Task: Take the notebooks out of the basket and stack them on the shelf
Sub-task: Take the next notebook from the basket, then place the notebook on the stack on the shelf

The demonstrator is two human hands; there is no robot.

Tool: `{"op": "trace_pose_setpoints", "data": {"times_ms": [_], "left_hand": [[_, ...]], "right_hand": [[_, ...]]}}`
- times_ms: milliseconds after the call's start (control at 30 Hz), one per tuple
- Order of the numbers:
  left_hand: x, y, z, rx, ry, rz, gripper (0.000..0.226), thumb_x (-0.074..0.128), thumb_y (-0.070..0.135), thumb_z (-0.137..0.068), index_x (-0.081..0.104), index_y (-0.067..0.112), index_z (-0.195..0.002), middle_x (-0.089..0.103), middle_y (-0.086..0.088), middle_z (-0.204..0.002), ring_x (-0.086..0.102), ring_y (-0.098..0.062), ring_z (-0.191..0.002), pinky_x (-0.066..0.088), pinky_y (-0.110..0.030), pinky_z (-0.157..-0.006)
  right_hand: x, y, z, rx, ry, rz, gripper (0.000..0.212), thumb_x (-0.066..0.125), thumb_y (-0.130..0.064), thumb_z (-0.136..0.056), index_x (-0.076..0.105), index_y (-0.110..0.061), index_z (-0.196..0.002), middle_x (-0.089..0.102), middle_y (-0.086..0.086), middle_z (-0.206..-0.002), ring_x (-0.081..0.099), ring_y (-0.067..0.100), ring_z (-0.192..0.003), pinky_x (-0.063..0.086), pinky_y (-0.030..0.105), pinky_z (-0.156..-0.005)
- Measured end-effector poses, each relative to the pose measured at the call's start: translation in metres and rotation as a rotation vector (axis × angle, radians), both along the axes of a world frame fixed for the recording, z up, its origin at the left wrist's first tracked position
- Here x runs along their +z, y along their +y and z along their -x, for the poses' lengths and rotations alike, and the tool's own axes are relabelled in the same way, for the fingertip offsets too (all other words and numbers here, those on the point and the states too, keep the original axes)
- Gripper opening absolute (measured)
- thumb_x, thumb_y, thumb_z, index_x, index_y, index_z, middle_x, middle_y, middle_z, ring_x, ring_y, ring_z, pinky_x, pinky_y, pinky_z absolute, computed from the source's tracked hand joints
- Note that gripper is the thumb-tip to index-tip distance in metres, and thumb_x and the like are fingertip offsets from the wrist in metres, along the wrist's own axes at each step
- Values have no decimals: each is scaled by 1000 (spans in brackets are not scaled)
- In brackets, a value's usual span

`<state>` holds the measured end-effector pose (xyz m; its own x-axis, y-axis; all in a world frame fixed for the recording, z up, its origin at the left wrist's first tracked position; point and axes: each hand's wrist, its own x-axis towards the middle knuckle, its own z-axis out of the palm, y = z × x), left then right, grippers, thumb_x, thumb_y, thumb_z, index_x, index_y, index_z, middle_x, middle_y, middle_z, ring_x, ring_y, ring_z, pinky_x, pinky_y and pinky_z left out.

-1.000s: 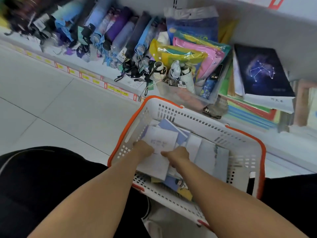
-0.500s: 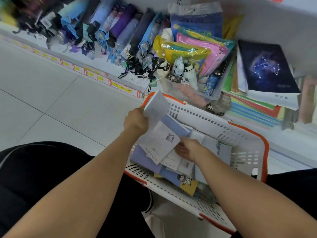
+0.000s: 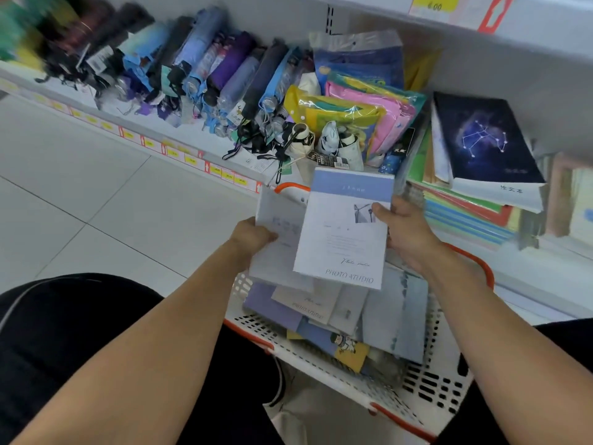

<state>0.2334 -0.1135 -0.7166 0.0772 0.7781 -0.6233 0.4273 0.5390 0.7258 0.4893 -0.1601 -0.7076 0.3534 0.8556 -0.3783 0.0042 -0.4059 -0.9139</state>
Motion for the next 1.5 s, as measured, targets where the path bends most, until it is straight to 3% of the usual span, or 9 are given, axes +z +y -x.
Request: {"op": "trace_pose_setpoints", "data": {"times_ms": [100, 300, 467, 533, 667, 867, 967, 1233, 1500], "left_hand": [[15, -9, -18, 79, -477, 211, 26, 62, 11, -91, 65, 17, -117, 70, -19, -113, 72, -31, -85, 60, -43, -68], [84, 2, -52, 56, -622, 123, 64, 50, 68, -81, 65, 21, -123, 70, -13, -117, 67, -33, -107, 53, -49, -91], [163, 5, -56, -43, -586, -251, 30, 63, 6, -90, 63, 11, -120, 72, -11, -113, 69, -31, -102, 57, -43, -86], [192, 9, -57, -41, -597, -381, 28, 61, 9, -92, 60, 12, -120, 72, -9, -112, 69, -31, -102, 57, -45, -85], [257, 27, -62, 43, -712, -524, 24, 61, 11, -93, 62, 9, -117, 73, -12, -108, 72, -30, -93, 61, -41, -73], [346, 61, -87, -138, -566, -514, 36, 70, 34, -88, 58, 21, -118, 72, -4, -102, 70, -21, -64, 53, -31, -49], [365, 79, -97, -100, -643, -586, 35, 64, 18, -93, 54, 9, -126, 66, -8, -95, 53, -11, -50, 38, -20, -38], [422, 177, -140, 96, -831, -537, 22, 52, 4, -99, 53, -7, -118, 54, -7, -72, 53, -10, -54, 53, -17, -47], [419, 267, -173, 148, -838, -566, 31, 58, -4, -93, 53, -9, -123, 62, -20, -119, 68, -21, -79, 57, -20, -53]], "right_hand": [[17, 3, 0, -71, 141, -12, 25, 54, -11, -100, 62, -8, -123, 67, 10, -109, 61, 23, -90, 47, 31, -75], [64, 6, 24, -124, 172, -171, 21, 51, -10, -102, 53, -21, -119, 66, 10, -118, 66, 19, -90, 55, 32, -70], [148, 18, 31, -155, 229, -373, 22, 56, -11, -99, 62, -30, -110, 73, 0, -106, 73, 20, -88, 61, 40, -72], [185, 15, 29, -56, 372, -389, 18, 55, -17, -100, 60, -23, -116, 75, 1, -103, 74, 18, -83, 61, 38, -64], [240, 11, 24, 192, 383, -412, 33, 57, -13, -97, 57, -15, -130, 72, 9, -118, 69, 31, -107, 55, 51, -91], [332, 52, 2, -11, 349, -468, 22, 59, -16, -98, 62, -14, -120, 73, 12, -107, 74, 24, -70, 58, 36, -49], [370, 81, -10, -35, 367, -455, 26, 59, -16, -98, 58, -11, -123, 71, 11, -98, 72, 20, -58, 56, 32, -42], [415, 169, -41, 64, 318, -629, 49, 65, 12, -85, 46, 10, -130, 61, 25, -124, 72, 33, -95, 60, 31, -67], [417, 244, -77, 36, 77, -582, 22, 79, 2, -76, 65, 11, -91, 71, 18, -88, 70, 22, -76, 61, 24, -72]]}}
